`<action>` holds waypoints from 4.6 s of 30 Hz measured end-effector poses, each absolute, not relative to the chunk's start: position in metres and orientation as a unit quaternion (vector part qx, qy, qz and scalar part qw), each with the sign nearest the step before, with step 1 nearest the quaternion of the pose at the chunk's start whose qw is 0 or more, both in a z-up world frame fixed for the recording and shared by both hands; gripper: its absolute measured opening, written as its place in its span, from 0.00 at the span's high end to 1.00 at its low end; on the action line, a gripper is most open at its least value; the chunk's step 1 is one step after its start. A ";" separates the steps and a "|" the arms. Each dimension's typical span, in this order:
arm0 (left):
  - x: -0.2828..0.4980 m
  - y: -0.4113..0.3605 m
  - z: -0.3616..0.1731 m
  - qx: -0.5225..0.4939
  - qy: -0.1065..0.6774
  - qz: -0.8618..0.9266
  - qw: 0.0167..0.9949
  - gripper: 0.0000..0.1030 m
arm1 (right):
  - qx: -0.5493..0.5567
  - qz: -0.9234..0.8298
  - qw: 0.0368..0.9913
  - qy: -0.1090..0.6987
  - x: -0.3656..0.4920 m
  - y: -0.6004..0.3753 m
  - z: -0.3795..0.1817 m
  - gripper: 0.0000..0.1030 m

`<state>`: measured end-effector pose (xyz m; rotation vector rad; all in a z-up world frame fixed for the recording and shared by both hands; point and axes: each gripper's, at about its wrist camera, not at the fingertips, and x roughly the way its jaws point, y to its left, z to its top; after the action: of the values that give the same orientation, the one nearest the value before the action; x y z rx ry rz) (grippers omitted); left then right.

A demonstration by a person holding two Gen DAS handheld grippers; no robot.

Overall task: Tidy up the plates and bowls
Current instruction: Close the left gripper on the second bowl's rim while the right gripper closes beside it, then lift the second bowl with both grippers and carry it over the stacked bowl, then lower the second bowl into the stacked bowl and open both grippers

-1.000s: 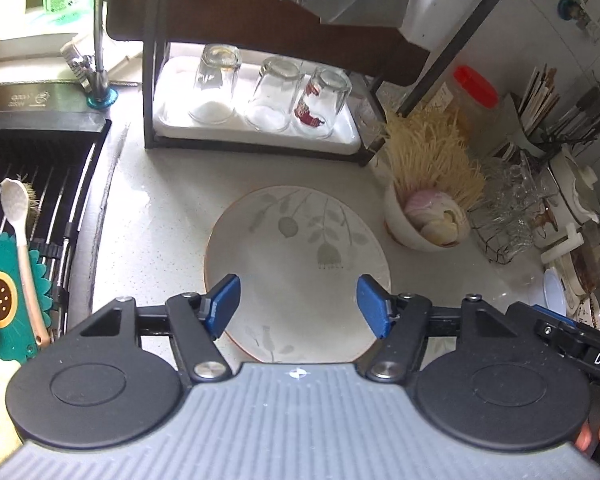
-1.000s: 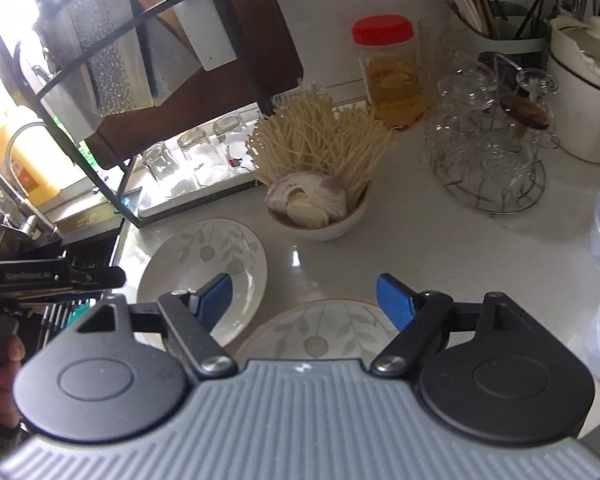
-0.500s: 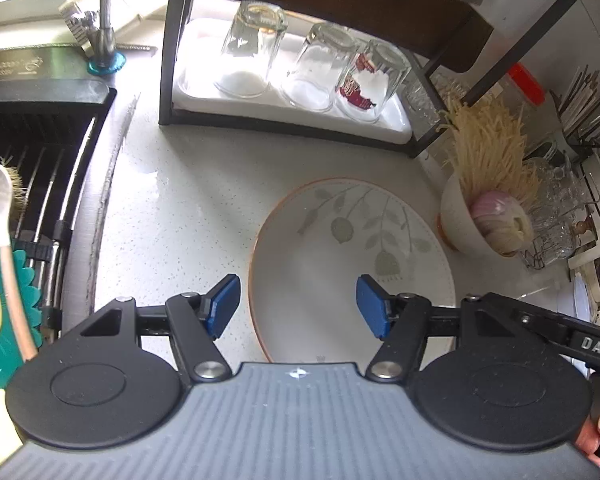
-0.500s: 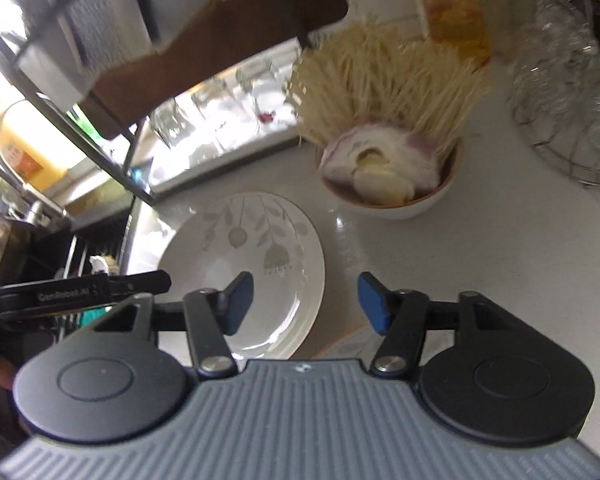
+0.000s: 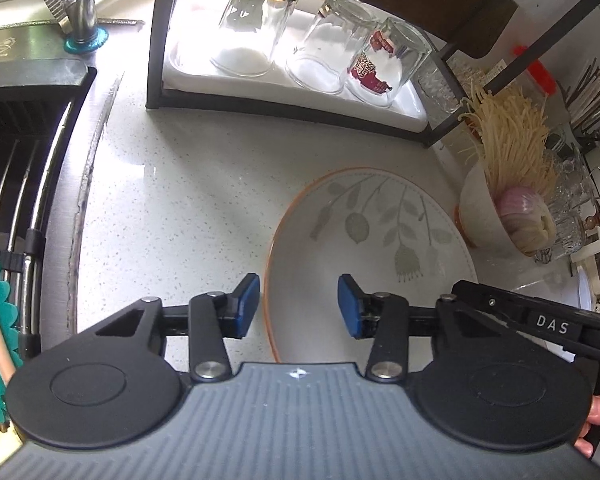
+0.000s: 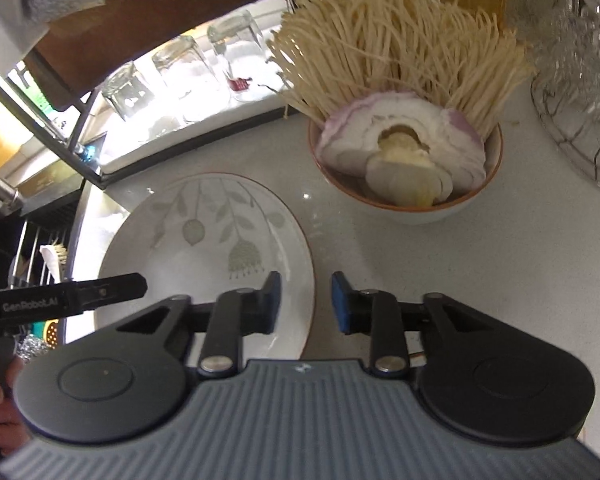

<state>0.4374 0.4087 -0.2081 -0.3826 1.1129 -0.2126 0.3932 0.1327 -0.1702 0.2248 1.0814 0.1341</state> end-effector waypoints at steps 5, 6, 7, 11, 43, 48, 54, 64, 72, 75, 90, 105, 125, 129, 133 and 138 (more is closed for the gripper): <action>0.439 0.405 -0.210 -0.165 0.533 -0.099 0.824 0.62 | 0.110 0.065 0.845 0.519 0.396 0.134 -0.174 0.79; 0.439 0.404 -0.211 -0.160 0.532 -0.098 0.826 0.65 | 0.106 0.067 0.846 0.518 0.396 0.134 -0.174 0.79; 0.440 0.402 -0.211 -0.154 0.531 -0.096 0.828 0.65 | 0.102 0.068 0.846 0.518 0.396 0.135 -0.174 0.79; 0.445 0.402 -0.212 -0.159 0.532 -0.093 0.826 0.67 | 0.108 0.070 0.844 0.521 0.397 0.134 -0.177 0.84; 0.432 0.402 -0.180 -0.132 0.512 -0.127 0.839 0.77 | 0.110 0.067 0.863 0.488 0.375 0.128 -0.148 0.85; 0.423 0.394 -0.163 -0.130 0.501 -0.131 0.846 0.77 | 0.113 0.067 0.870 0.475 0.359 0.119 -0.135 0.85; 0.409 0.378 -0.140 -0.120 0.481 -0.145 0.856 0.77 | 0.119 0.064 0.882 0.451 0.333 0.106 -0.114 0.85; 0.387 0.336 -0.115 -0.106 0.474 -0.177 0.856 0.77 | 0.141 0.035 0.895 0.421 0.286 0.070 -0.092 0.85; 0.371 0.295 -0.125 -0.089 0.496 -0.201 0.840 0.77 | 0.156 0.001 0.893 0.423 0.258 0.037 -0.100 0.84; 0.366 0.281 -0.127 -0.077 0.502 -0.210 0.835 0.77 | 0.162 -0.012 0.892 0.421 0.248 0.027 -0.104 0.84; 0.358 0.252 -0.148 -0.041 0.541 -0.219 0.811 0.77 | 0.174 -0.023 0.879 0.443 0.235 0.006 -0.127 0.84; 0.363 0.237 -0.164 -0.004 0.566 -0.215 0.796 0.77 | 0.134 -0.033 0.876 0.461 0.241 0.012 -0.142 0.82; 0.371 0.243 -0.173 -0.041 0.600 -0.189 0.776 0.74 | 0.150 -0.022 0.866 0.477 0.252 0.012 -0.156 0.80; 0.368 0.245 -0.165 -0.050 0.595 -0.200 0.777 0.59 | 0.156 -0.021 0.864 0.478 0.253 0.012 -0.157 0.80; 0.366 0.259 -0.143 -0.077 0.564 -0.203 0.797 0.51 | 0.152 -0.021 0.865 0.478 0.253 0.012 -0.157 0.80; 0.368 0.261 -0.136 -0.083 0.553 -0.196 0.806 0.51 | 0.149 -0.024 0.864 0.480 0.253 0.012 -0.156 0.80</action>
<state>0.3685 0.2613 -0.1363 -0.1786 1.1834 -0.4189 0.2531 0.0122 -0.1558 0.3117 1.0066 -0.0508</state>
